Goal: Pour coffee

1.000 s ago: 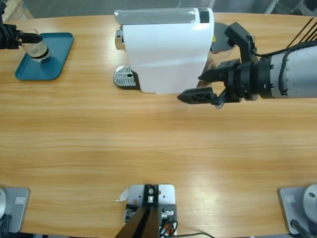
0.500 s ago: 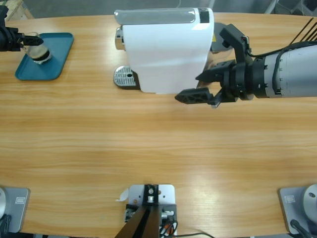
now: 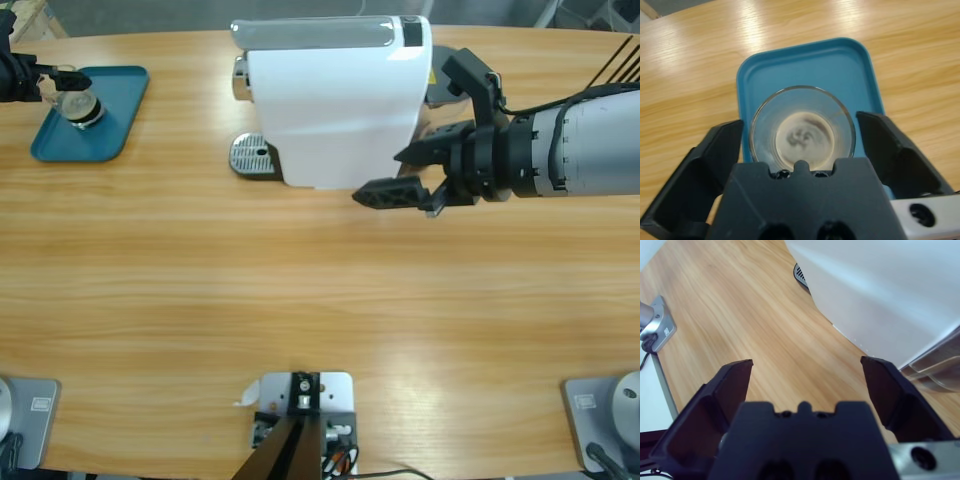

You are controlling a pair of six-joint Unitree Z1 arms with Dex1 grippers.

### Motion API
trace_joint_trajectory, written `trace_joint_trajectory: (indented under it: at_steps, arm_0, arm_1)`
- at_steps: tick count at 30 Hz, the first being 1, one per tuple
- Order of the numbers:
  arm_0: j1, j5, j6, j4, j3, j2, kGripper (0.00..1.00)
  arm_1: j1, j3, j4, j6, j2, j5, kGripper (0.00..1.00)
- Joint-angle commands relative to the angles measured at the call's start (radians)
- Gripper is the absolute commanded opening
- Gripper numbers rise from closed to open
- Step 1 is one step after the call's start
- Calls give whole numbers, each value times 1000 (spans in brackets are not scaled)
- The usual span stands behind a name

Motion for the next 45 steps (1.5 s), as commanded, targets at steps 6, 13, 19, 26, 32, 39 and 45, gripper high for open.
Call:
trace_joint_trajectory:
  at_steps: [6, 13, 19, 26, 32, 39, 45]
  arm_0:
    - [17, 61, -31, 86, 25, -125, 996]
    - [13, 40, -59, 289, 44, -321, 1000]
    - [-157, 8, -77, 428, 156, -580, 1000]
    - [-199, -192, -87, 570, 224, -841, 987]
    - [-242, -359, -78, 709, 239, -937, 987]
    - [-314, -394, -96, 723, 265, -1100, 982]
    - [-317, -390, -95, 747, 262, -1155, 982]
  arm_1:
    - [12, 6, -13, 4, 35, 4, 1000]
    - [12, -30, 0, 6, 13, -19, 995]
    - [12, -30, 71, 6, -52, -38, 992]
    - [12, -14, 140, 6, -155, -57, 1000]
    - [12, 2, 172, 6, -211, -72, 1000]
    - [12, 15, 221, 14, -277, -115, 1000]
    - [12, 38, 272, 16, -348, -141, 1000]
